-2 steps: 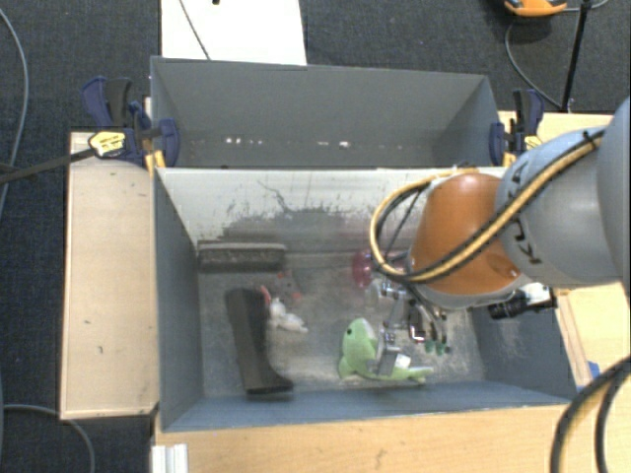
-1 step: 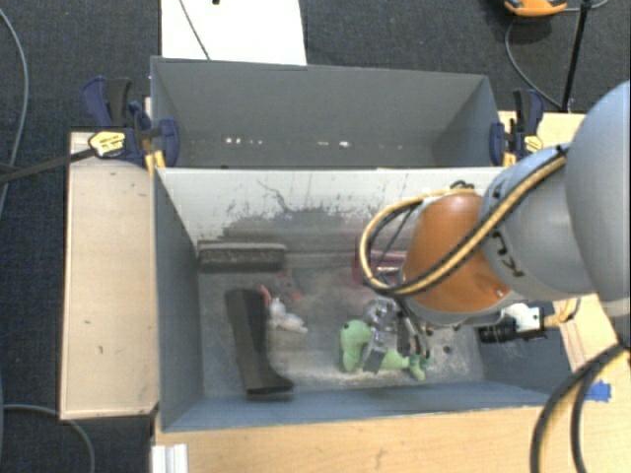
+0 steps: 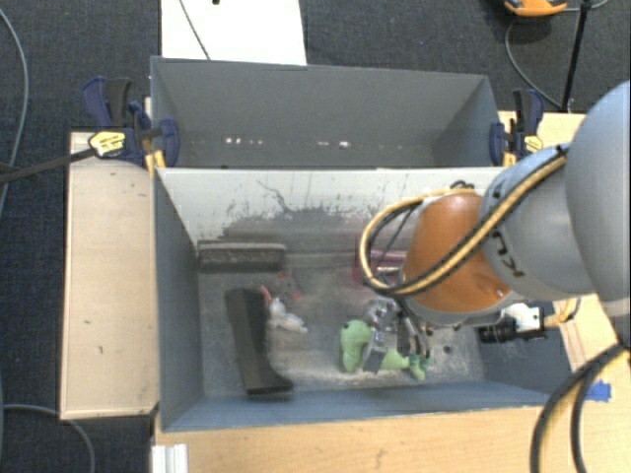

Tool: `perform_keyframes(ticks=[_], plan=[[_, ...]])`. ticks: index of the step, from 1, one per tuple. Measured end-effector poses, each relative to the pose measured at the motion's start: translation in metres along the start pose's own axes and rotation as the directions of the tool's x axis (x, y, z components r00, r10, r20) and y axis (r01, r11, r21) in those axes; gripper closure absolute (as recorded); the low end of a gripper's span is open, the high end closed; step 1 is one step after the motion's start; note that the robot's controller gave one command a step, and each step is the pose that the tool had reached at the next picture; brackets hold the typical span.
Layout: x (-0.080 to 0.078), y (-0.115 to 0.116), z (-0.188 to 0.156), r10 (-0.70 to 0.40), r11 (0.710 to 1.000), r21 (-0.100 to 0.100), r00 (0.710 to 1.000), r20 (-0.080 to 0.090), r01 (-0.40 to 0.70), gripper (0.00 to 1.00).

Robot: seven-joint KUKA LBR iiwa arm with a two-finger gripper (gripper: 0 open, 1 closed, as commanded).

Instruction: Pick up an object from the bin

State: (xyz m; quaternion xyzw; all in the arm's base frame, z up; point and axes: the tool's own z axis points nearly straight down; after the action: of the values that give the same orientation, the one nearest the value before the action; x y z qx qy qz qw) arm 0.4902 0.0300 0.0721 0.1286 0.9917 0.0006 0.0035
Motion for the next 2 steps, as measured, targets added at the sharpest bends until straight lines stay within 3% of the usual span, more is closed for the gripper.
perform_keyframes(ticks=[2], plan=[[0.002,0.0,-0.02,-0.001,1.0,0.0,1.0,-0.004,0.001,1.0]])
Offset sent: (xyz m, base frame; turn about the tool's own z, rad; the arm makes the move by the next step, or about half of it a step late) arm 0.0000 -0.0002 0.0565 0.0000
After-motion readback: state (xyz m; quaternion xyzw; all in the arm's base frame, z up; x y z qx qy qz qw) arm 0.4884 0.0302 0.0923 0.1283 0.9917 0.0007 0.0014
